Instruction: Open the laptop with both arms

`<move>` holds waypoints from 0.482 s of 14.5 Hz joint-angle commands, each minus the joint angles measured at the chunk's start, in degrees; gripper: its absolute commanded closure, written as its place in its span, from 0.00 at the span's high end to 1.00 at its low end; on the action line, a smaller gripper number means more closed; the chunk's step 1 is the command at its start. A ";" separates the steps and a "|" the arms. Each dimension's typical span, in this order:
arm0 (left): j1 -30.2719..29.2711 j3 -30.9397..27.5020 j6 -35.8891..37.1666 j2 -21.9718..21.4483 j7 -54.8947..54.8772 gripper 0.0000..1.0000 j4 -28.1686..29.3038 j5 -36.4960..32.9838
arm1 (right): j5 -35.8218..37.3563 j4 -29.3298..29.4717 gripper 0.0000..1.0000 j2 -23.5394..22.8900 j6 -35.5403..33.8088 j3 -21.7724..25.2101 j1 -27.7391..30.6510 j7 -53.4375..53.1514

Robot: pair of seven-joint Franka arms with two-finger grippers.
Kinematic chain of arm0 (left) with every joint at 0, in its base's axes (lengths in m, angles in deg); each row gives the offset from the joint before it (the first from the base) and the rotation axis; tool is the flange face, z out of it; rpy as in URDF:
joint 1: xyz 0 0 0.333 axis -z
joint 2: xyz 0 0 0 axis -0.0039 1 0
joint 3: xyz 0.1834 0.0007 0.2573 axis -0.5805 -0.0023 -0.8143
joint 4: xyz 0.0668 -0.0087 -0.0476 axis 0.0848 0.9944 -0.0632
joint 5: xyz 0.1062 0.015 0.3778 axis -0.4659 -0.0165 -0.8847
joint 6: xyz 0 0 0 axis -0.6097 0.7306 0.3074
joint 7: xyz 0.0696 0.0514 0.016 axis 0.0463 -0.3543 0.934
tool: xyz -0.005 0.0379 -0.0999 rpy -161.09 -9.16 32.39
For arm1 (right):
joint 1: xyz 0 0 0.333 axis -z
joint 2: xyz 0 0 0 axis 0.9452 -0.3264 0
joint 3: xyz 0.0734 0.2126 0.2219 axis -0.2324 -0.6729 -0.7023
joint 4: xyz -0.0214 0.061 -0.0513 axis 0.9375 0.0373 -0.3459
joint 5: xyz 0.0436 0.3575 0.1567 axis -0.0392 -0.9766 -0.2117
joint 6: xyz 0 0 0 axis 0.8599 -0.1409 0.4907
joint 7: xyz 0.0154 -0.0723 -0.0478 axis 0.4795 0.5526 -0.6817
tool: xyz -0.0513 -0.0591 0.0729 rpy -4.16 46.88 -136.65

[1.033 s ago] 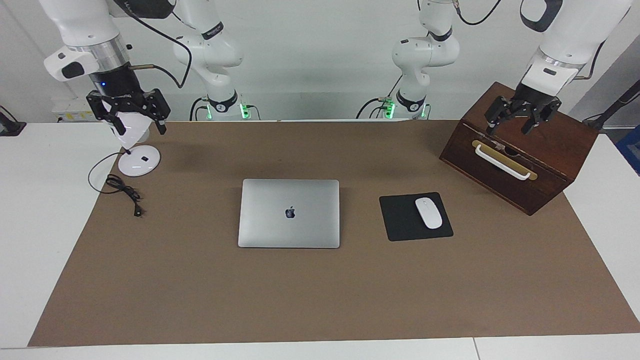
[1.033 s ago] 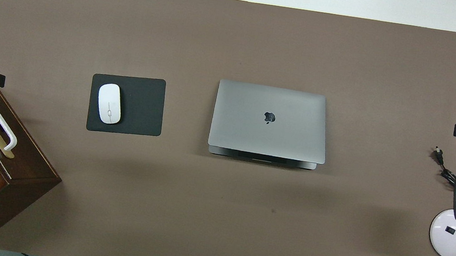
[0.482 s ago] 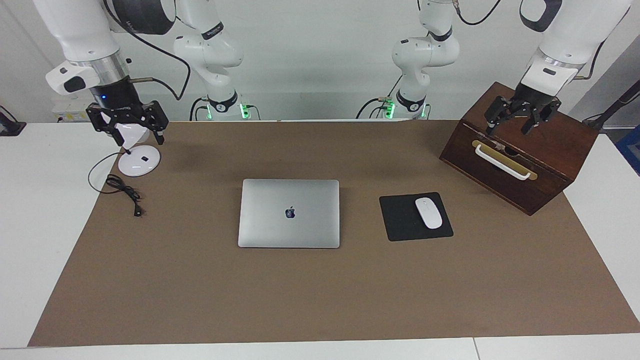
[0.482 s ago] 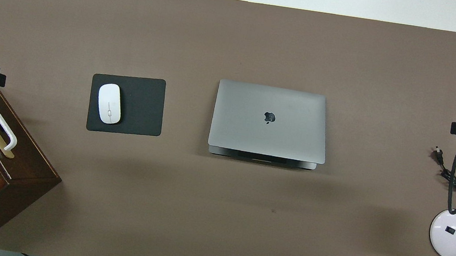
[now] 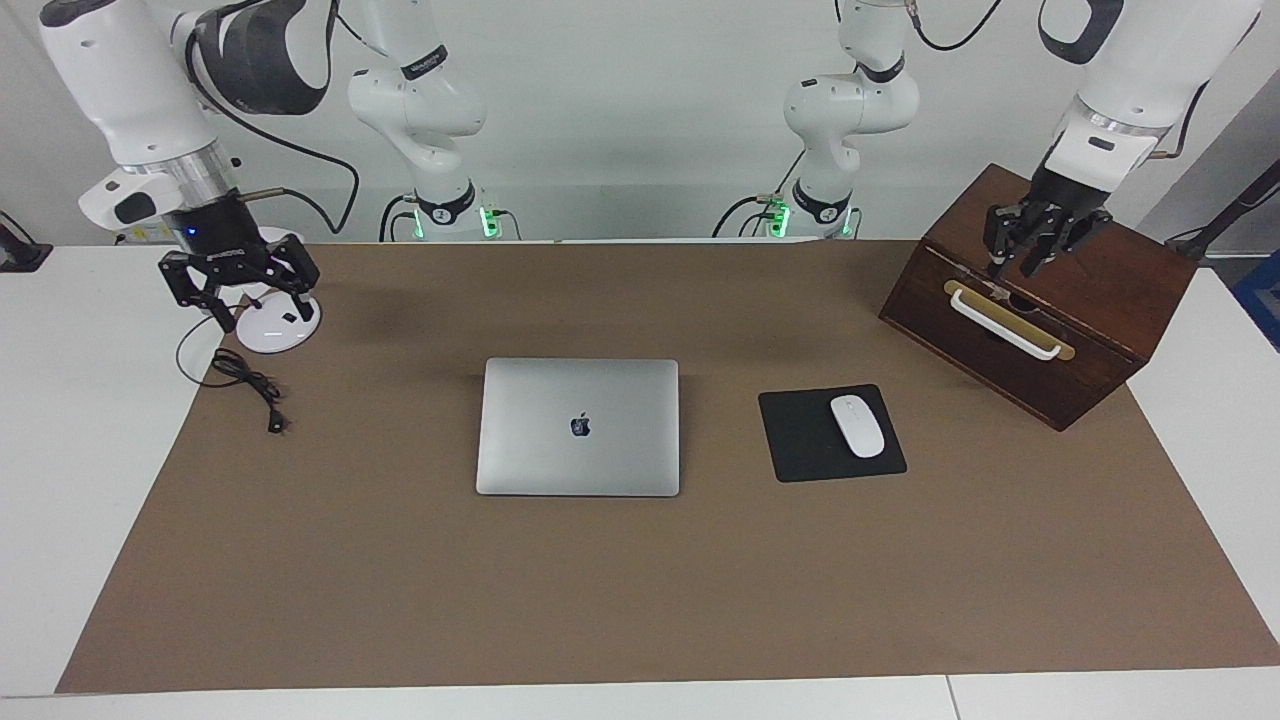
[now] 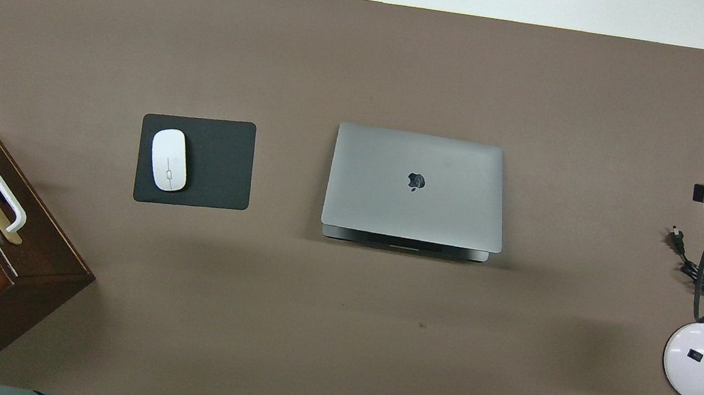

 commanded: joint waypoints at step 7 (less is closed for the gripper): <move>1.28 0.04 -7.60 0.40 1.12 0.00 1.40 0.00 | -18.43 -14.66 1.00 2.99 14.99 -0.70 0.28 6.97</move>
